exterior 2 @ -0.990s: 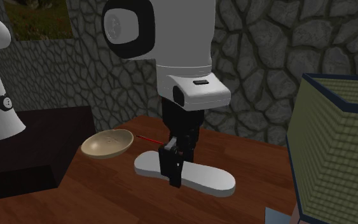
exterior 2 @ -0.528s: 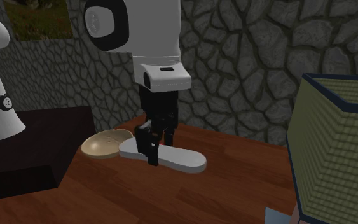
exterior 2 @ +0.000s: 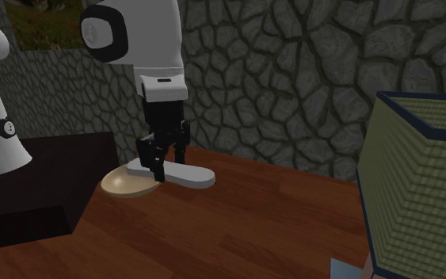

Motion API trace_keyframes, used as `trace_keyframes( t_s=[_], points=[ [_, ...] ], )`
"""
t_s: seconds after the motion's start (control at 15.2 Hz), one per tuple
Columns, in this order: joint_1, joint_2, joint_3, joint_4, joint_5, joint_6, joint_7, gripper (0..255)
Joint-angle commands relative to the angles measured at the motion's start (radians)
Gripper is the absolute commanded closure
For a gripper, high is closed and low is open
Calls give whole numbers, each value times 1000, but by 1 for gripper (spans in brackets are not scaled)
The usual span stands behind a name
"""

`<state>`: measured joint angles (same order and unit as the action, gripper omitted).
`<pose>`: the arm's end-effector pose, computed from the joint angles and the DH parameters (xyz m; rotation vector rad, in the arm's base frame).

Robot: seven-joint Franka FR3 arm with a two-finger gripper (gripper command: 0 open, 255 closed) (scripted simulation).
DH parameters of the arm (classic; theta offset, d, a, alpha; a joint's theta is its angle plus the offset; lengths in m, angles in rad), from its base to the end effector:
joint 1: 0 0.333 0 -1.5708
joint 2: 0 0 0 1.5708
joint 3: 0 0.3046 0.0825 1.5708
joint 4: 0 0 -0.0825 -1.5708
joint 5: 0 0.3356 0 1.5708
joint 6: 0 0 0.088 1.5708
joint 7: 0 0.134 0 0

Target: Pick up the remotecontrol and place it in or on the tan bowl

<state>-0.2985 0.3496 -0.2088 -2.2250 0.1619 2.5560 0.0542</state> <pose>0.4521 -0.2530 0.2204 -2.9415 1.0487 0.0042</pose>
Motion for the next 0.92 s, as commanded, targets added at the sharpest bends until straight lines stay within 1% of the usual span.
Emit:
trace_keyframes(
  t_s=[0.0,0.53,0.79,0.86],
  points=[
    [25,-60,-2,-90,-12,33,27,255],
    [131,-263,16,-387,-79,138,197,255],
    [177,-361,45,-518,-118,175,306,255],
    [181,-373,51,-533,-123,178,320,255]
  ],
)
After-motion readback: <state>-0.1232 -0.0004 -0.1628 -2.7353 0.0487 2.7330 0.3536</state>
